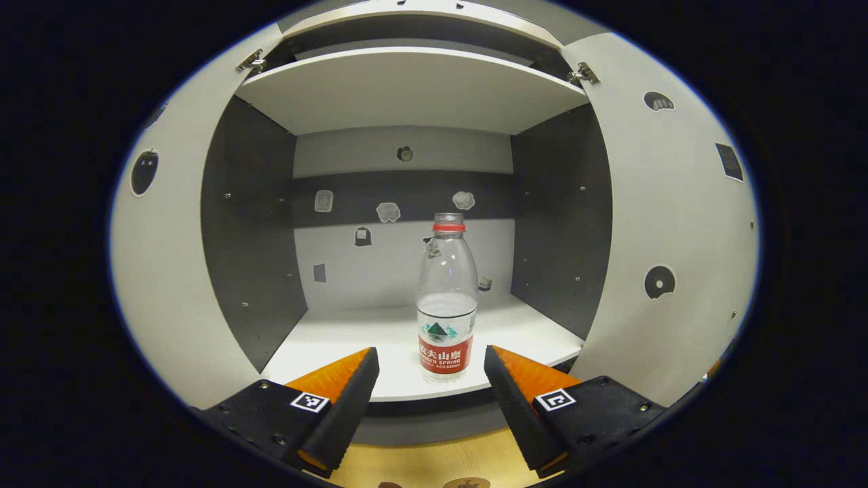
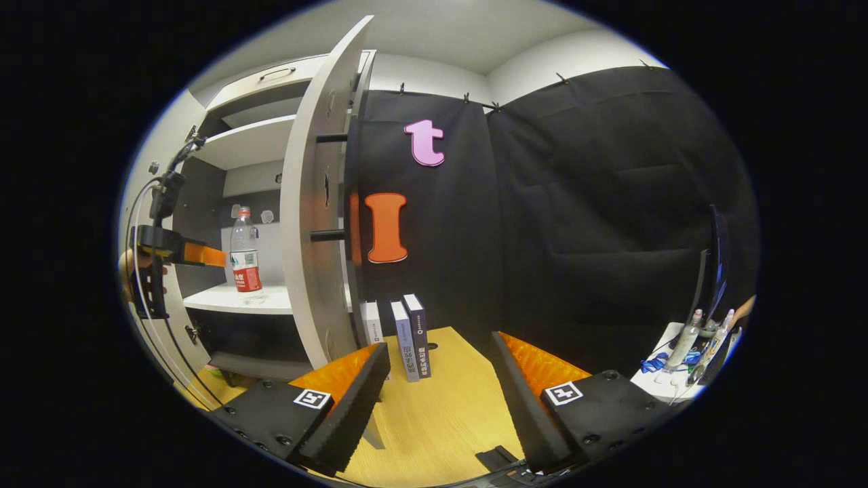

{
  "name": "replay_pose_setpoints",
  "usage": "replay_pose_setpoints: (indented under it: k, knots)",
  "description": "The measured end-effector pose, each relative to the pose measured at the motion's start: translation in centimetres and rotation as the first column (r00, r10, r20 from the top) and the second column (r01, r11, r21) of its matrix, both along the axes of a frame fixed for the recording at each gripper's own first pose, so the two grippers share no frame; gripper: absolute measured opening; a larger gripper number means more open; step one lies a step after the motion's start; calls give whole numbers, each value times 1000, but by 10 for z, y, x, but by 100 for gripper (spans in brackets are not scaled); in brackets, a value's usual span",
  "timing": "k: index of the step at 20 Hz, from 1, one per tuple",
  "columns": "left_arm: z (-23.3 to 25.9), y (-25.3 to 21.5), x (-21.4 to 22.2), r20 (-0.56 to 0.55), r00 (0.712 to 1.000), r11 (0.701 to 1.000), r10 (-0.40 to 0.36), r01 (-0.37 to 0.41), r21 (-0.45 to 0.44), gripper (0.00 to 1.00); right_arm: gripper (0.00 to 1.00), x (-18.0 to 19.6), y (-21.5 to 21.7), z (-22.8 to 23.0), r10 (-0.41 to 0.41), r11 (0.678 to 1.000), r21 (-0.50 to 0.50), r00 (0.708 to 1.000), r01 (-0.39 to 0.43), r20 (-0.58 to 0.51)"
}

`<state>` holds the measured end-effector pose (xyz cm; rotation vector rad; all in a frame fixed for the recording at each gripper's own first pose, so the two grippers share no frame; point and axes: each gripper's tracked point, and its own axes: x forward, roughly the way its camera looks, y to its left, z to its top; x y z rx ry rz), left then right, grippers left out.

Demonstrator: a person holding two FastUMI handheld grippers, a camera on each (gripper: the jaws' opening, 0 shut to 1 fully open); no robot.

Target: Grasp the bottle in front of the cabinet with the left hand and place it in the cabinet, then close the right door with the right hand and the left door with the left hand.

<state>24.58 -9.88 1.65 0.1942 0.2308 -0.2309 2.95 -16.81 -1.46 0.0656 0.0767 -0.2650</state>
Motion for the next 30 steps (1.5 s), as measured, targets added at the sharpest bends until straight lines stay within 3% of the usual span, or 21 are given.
replay_pose_setpoints:
  k: [1,9,15,21,22,24,26,30]
  knots:
    - [6,5,-9,16,1000,1000,7,-7,-9,95,98,5,4,-2,14,1000,-7,1000,-14,-5]
    - [36,44,-88,91,994,995,54,-46,-88,95,98,28,29,-7,127,991,-24,991,-128,-42]
    - [49,72,-131,128,986,988,108,-91,-128,95,94,32,37,-6,149,988,-26,987,-150,-57]
    - [55,106,-158,141,972,972,190,-166,-165,95,94,32,54,-5,170,985,-26,984,-172,-60]
    - [55,110,-162,140,970,969,200,-175,-175,97,100,33,59,-5,177,983,-28,982,-179,-59]
    - [51,117,-169,130,967,963,218,-192,-187,95,94,33,70,-5,191,980,-35,980,-194,-57]
    - [49,124,-176,126,964,959,236,-210,-189,95,99,35,85,-4,220,973,-55,974,-223,-55]
    - [49,141,-187,126,955,951,269,-243,-190,95,94,37,108,-2,259,961,-86,965,-262,-47]
